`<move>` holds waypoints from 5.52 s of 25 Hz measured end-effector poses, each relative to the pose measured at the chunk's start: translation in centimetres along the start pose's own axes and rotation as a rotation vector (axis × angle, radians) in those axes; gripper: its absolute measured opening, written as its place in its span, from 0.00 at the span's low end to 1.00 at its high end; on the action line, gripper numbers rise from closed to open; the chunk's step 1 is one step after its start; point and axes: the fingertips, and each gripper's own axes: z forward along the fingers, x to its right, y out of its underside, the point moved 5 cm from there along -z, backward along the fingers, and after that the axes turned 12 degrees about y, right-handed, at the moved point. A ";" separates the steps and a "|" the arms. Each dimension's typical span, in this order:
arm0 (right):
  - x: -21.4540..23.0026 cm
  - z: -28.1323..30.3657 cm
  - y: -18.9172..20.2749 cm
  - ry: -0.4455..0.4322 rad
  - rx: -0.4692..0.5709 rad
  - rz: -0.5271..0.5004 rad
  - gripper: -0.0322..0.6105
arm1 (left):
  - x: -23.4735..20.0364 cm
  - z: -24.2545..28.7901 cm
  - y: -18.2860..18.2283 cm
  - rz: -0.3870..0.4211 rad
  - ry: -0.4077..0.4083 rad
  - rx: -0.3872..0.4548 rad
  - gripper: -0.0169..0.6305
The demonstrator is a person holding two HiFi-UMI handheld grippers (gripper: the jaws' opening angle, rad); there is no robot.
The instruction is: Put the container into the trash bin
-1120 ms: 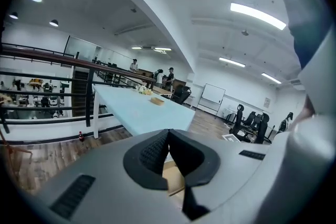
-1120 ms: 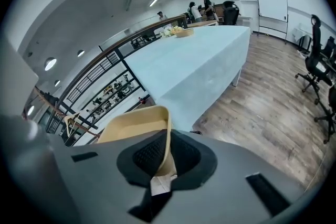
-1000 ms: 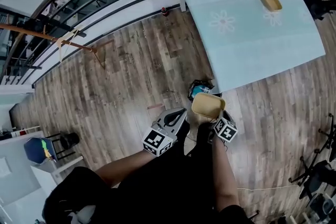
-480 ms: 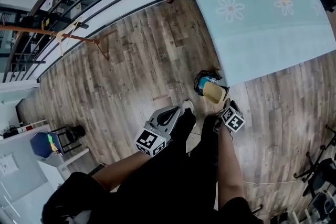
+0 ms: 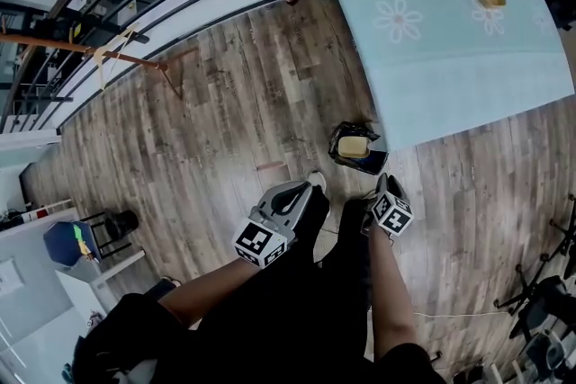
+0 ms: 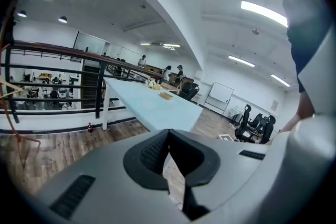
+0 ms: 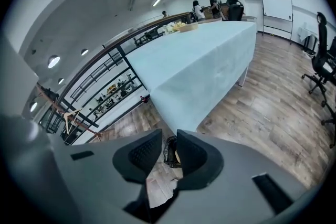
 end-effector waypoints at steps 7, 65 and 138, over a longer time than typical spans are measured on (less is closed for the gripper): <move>-1.0 -2.8 -2.6 -0.005 0.080 -0.041 0.16 | -0.5 0.4 -1.5 0.012 0.030 0.052 0.05; 46.9 -26.6 -24.5 0.044 0.647 0.117 0.11 | 42.5 51.7 -10.3 0.290 0.633 -0.006 0.05; 15.7 29.1 -74.3 -0.536 0.017 -0.725 0.19 | 3.9 65.8 -27.7 -0.220 -0.676 0.352 0.05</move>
